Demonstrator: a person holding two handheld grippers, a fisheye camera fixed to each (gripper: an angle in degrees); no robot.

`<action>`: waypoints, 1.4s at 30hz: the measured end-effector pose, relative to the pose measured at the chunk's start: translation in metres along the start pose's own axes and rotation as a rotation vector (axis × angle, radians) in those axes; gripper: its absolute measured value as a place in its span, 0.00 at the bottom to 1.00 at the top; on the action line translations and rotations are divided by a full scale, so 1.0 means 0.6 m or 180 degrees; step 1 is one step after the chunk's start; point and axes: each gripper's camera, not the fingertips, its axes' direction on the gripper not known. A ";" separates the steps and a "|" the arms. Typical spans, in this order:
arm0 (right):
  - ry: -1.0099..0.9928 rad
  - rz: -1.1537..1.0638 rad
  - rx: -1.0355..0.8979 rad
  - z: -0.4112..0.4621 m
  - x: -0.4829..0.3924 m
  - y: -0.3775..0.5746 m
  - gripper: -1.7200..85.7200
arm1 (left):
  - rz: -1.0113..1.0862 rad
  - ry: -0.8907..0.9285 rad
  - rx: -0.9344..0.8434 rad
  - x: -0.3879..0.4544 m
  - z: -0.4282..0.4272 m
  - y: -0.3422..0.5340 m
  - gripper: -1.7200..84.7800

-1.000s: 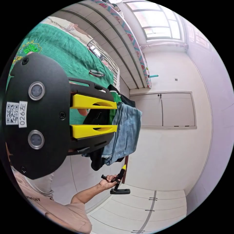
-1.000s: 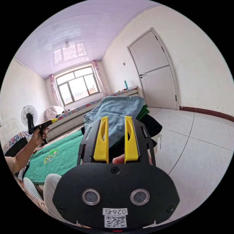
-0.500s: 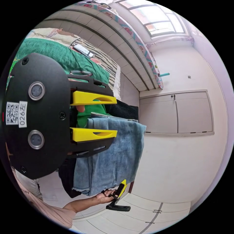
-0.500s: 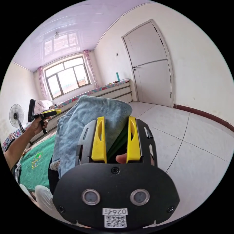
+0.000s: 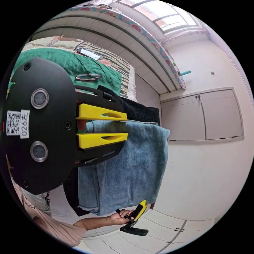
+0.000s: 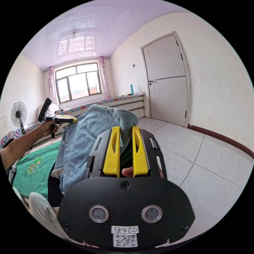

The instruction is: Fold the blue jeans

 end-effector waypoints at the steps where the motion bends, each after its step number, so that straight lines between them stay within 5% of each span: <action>1: -0.0009 0.0033 -0.0107 0.006 0.004 -0.005 0.08 | -0.0093 0.0015 -0.0013 -0.003 0.001 -0.002 0.11; 18: -0.0125 0.0070 -0.0063 -0.077 -0.044 -0.006 0.01 | 0.0057 -0.0030 0.0111 -0.022 -0.094 0.092 0.03; 24: 0.0257 -0.0461 0.0480 -0.176 -0.169 -0.015 0.01 | -0.0519 0.0829 0.0854 -0.094 -0.211 0.215 0.02; 33: -0.0178 -0.1160 0.0973 -0.317 -0.387 -0.070 0.00 | -0.0959 0.1225 0.1808 -0.182 -0.499 0.516 0.02; 42: -0.1206 -0.1790 0.1041 -0.415 -0.684 -0.139 0.00 | -0.0975 0.0440 0.2873 -0.175 -0.950 0.955 0.02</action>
